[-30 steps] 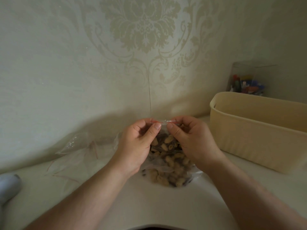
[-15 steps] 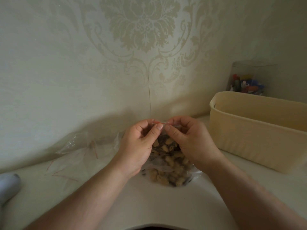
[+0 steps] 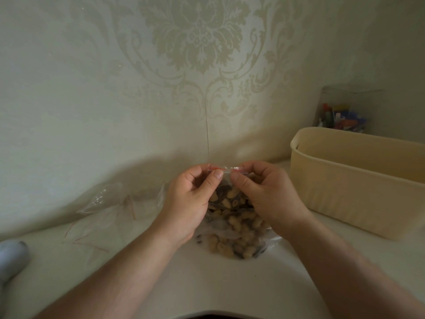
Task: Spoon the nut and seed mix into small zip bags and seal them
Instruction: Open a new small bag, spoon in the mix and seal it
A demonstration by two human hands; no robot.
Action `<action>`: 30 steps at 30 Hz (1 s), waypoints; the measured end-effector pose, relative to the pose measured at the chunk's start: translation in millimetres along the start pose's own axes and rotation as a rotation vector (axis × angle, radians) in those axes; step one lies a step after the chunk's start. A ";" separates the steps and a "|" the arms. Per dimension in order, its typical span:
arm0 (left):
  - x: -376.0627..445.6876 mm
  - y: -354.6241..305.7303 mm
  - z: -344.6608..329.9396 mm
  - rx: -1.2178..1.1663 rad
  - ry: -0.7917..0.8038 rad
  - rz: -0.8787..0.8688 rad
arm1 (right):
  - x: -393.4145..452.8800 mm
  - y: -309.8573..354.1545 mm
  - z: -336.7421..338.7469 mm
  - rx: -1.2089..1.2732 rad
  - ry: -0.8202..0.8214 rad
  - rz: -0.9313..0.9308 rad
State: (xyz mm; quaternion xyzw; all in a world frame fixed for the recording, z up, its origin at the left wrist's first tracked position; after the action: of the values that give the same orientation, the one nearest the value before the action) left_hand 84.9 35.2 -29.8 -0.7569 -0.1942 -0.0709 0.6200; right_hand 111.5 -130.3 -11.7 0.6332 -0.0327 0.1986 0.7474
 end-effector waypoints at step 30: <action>0.8 -5.4 6.7 0.131 -0.054 -0.086 | 2.7 -5.6 6.0 0.014 -0.051 -0.083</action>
State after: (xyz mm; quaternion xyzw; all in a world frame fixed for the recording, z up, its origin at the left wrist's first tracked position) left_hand 82.7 42.6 -26.1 -0.7073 -0.2474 -0.0644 0.6591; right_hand 117.1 -136.0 -15.0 0.6441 -0.0242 0.1514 0.7494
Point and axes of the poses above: each hand's wrist, its own x-axis towards the middle knuckle, its own z-axis out of the back of the hand, y = z × x, the point moved 5 cm from there along x, towards the middle knuckle, and after that the axes turned 8 degrees about -x, right-handed, at the moved point
